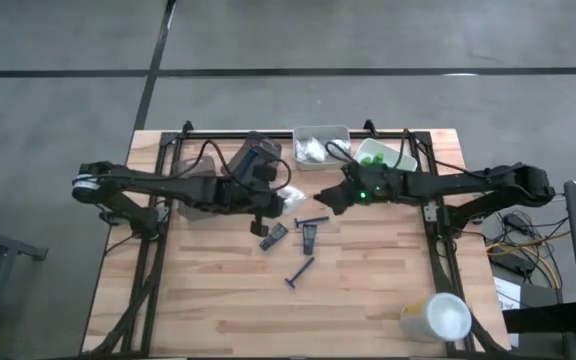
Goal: Pick & Place Travel size toiletries
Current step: Put the cotton pack into the gray bin
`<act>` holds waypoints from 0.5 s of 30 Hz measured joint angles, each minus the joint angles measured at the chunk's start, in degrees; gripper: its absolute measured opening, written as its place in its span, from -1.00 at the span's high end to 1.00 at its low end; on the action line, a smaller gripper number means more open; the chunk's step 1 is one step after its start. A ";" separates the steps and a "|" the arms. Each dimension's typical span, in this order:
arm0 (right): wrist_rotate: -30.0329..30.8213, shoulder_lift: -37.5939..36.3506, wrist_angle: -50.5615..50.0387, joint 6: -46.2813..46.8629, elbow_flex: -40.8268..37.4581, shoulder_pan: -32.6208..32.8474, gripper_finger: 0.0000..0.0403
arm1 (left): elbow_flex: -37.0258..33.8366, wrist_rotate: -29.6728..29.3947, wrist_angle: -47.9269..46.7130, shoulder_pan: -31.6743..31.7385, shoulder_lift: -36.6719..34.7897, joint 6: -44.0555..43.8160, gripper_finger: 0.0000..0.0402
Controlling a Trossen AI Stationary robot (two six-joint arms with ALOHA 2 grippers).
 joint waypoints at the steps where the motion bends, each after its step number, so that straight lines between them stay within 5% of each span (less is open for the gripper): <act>1: -0.85 0.67 1.29 0.45 0.00 -0.64 -0.29 | 0.31 -0.92 0.05 -0.29 0.00 0.35 0.96; 8: -7.91 7.12 17.91 1.46 0.00 -2.43 -0.36 | 1.68 -4.03 1.09 -0.68 0.00 0.84 0.96; 15: -8.25 12.18 17.84 2.24 2.43 -3.38 -0.21 | 1.88 -4.60 1.55 -0.99 0.00 0.13 0.96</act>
